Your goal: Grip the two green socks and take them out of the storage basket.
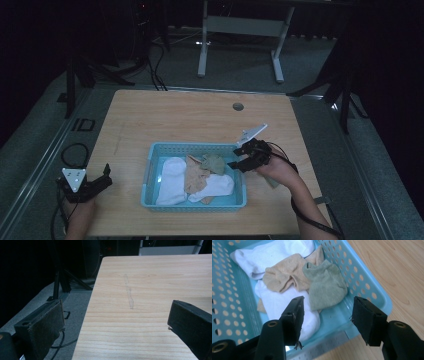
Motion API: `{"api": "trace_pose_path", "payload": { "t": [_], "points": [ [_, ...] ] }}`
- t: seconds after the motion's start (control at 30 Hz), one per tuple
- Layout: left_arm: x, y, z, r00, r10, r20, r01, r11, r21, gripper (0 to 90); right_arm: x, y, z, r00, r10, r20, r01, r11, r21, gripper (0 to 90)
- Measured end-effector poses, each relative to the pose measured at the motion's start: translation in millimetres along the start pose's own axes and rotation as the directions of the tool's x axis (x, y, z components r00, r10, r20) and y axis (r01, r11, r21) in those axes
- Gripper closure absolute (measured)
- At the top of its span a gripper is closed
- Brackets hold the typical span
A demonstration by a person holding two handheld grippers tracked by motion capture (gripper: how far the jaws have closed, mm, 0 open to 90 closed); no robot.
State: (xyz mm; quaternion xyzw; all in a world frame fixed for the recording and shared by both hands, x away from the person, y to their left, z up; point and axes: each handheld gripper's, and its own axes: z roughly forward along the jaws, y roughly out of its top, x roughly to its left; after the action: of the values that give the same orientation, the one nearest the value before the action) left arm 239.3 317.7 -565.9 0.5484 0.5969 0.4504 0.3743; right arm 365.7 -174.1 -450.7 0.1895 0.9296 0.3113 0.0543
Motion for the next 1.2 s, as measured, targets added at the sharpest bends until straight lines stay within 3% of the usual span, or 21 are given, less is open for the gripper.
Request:
{"api": "trace_pose_path", "payload": {
  "t": [0.63, 1.2],
  "points": [
    [0.3, -0.1, -0.2, 1.0, -0.002, 0.002, 0.002, 1.0, -0.001, 0.4, 12.9, 24.5, 46.8, 0.9964, -0.068, -0.051, 0.072, 0.995, 0.064, 43.2],
    [0.2, -0.1, -0.2, 1.0, -0.001, 0.003, 0.001, 1.0, -0.001, 0.4, 15.7, 36.4, 77.5, 0.9943, -0.094, -0.049, 0.1, 0.986, 0.131, 42.5]
  ]
}}
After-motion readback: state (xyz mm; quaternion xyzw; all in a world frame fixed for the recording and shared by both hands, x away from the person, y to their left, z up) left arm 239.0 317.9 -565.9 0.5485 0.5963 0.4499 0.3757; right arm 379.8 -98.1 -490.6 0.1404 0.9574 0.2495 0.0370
